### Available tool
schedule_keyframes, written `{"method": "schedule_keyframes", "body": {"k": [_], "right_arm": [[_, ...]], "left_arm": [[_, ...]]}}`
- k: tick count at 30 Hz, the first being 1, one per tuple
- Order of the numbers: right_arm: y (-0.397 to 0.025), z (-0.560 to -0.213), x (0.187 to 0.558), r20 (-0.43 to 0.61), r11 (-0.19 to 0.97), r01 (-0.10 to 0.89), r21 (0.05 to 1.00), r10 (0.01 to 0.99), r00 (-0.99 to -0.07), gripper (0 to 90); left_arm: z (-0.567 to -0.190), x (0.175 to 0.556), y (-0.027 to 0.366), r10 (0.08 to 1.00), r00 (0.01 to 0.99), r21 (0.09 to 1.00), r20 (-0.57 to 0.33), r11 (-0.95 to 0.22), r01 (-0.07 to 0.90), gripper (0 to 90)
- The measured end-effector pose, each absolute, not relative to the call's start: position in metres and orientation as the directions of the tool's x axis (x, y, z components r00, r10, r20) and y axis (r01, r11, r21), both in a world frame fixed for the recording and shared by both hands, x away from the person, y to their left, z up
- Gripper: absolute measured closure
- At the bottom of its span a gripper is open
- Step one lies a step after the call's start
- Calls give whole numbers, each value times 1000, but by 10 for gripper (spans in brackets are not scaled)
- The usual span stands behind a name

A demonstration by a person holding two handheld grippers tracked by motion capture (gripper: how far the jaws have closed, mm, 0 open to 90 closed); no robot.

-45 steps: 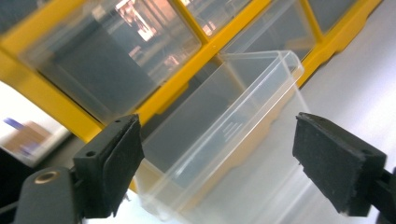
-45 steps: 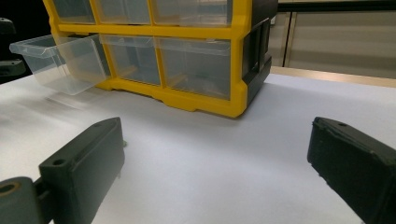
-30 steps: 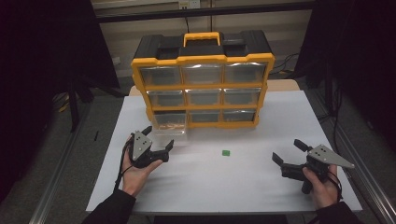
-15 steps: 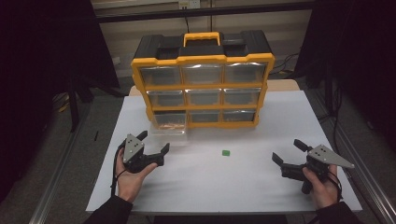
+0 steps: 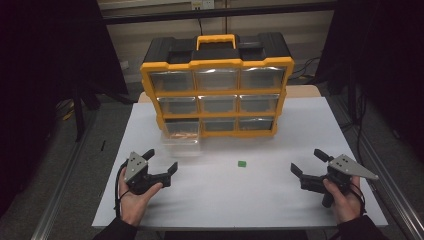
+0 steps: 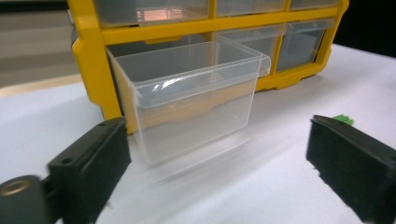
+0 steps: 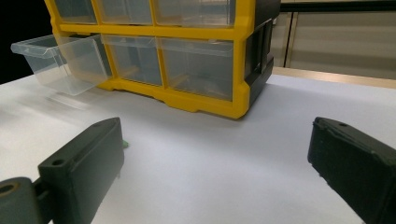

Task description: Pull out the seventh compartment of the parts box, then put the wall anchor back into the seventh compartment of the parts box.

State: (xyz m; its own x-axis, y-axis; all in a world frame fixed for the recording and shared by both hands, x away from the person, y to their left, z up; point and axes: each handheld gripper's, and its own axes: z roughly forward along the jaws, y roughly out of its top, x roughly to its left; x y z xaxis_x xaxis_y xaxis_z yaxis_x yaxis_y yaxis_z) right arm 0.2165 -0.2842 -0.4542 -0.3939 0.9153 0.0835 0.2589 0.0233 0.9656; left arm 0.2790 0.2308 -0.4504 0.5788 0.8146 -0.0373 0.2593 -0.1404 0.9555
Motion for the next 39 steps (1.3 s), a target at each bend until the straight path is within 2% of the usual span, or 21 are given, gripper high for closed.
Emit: {"method": "schedule_keyframes", "body": {"k": [3,18,22,39], "right_arm": [[-284,-454,216,88,18,261,965,917,-389,32],[-286,-454,213,82,24,257,966,916,-393,28],[-287,-454,213,79,28,258,966,915,-395,27],[-287,-454,214,75,39,269,962,913,-400,24]], "left_arm": [[-451,275,236,823,562,957,-82,-93,276,40],[-450,262,247,821,571,952,-16,-161,258,38],[-449,263,246,819,573,954,-24,-152,258,39],[-449,270,216,718,696,933,-25,-232,273,49]]}}
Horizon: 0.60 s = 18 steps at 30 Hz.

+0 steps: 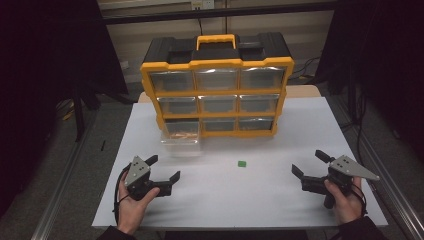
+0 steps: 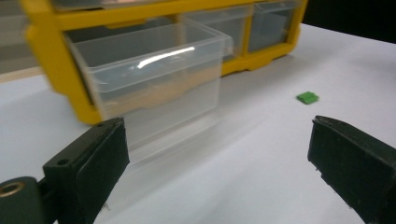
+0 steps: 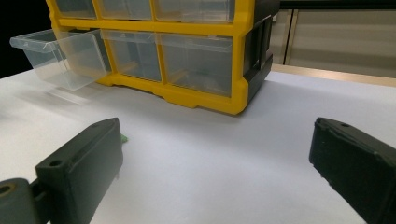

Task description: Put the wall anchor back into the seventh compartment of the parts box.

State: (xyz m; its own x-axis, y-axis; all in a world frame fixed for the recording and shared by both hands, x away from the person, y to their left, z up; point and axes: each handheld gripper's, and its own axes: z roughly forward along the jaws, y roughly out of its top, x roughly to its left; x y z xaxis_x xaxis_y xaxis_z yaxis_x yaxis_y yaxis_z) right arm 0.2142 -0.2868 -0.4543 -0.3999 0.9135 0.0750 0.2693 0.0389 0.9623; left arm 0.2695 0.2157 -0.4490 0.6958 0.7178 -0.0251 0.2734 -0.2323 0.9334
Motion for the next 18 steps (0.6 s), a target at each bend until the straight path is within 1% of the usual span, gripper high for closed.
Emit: {"method": "schedule_keyframes", "body": {"k": [2,7,10,16,18], "right_arm": [[-287,-455,215,70,45,268,962,913,-402,24],[-287,-455,214,69,48,271,961,911,-408,23],[-287,-455,214,70,49,275,960,910,-409,23],[-287,-455,214,71,50,278,959,910,-409,23],[-287,-455,214,71,51,278,959,909,-410,23]], "left_arm": [[-449,270,209,717,697,932,10,-259,254,49],[-445,271,193,691,723,934,18,-269,234,48],[-444,273,185,671,740,928,45,-302,217,48],[-442,278,165,643,766,929,24,-298,221,48],[-441,279,159,627,778,921,40,-325,215,48]]}}
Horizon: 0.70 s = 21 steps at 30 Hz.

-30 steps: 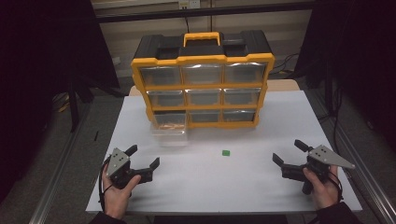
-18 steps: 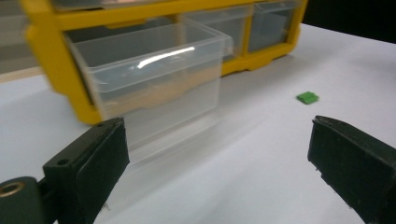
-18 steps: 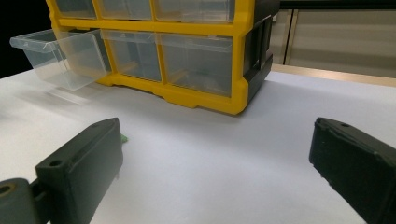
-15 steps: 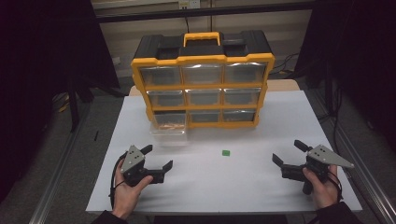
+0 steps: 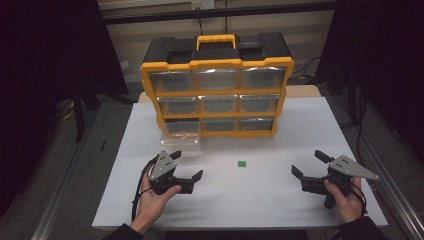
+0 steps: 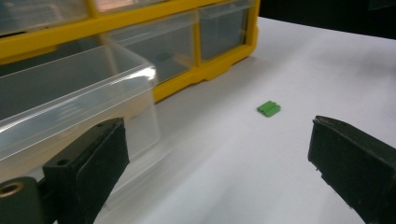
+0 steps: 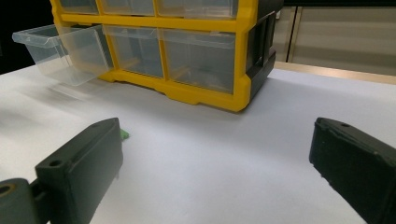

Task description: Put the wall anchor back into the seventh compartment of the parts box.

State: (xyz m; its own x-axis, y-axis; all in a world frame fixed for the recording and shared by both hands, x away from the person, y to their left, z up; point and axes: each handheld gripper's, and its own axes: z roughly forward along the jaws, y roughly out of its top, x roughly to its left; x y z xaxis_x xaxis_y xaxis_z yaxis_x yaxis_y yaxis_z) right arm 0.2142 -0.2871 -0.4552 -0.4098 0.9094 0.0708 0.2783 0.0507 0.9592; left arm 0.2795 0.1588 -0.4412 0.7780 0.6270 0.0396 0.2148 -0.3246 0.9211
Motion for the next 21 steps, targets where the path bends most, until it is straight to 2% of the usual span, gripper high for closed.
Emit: {"method": "schedule_keyframes", "body": {"k": [10,16,17,21], "right_arm": [[-287,-455,214,73,49,277,959,908,-412,22],[-286,-455,215,68,54,277,959,907,-415,22],[-286,-455,215,70,52,277,960,908,-413,22],[-287,-455,214,74,50,281,959,907,-415,21]], "left_arm": [[-439,285,124,531,847,906,34,-373,198,51],[-437,288,109,503,863,889,39,-411,200,51],[-438,290,106,492,870,892,15,-401,211,53],[-437,296,97,452,892,875,13,-437,209,57]]}}
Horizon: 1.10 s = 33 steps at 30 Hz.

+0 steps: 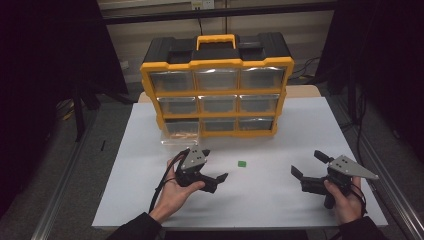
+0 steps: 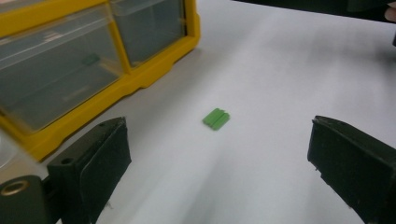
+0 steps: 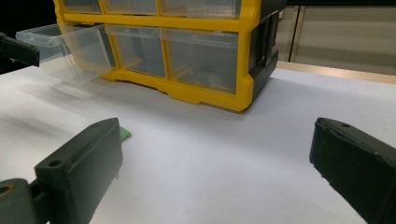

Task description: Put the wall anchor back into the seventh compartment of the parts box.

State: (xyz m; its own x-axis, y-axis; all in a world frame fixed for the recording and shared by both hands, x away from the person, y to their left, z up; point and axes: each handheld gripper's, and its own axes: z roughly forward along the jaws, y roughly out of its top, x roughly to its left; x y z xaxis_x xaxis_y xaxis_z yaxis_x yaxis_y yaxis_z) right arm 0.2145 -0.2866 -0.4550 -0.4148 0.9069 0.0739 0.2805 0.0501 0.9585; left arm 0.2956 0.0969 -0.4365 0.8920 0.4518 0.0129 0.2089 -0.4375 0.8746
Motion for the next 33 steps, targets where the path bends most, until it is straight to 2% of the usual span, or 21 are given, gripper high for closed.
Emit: {"method": "schedule_keyframes", "body": {"k": [3,7,10,16,19,23,27,33], "right_arm": [[-286,-455,215,71,53,278,959,906,-416,21],[-286,-455,215,72,52,278,959,906,-417,21],[-287,-455,215,75,51,284,958,906,-417,21],[-286,-455,215,72,55,283,958,905,-420,21],[-286,-455,215,74,54,285,957,904,-422,21],[-286,-455,215,72,58,286,956,903,-423,21],[-286,-455,215,72,58,287,956,902,-425,21],[-286,-456,216,71,62,289,955,901,-427,19]], "left_arm": [[-436,301,92,436,900,865,5,-453,215,61],[-437,311,85,388,920,861,-59,-447,244,62],[-437,315,81,383,922,859,-60,-450,243,62],[-435,324,71,336,939,808,-73,-531,253,61],[-433,324,67,308,951,779,-29,-589,215,61],[-430,328,62,286,957,758,-50,-613,223,61],[-426,334,58,221,971,719,-93,-660,219,61],[-419,339,54,182,980,708,-81,-682,185,59]]}}
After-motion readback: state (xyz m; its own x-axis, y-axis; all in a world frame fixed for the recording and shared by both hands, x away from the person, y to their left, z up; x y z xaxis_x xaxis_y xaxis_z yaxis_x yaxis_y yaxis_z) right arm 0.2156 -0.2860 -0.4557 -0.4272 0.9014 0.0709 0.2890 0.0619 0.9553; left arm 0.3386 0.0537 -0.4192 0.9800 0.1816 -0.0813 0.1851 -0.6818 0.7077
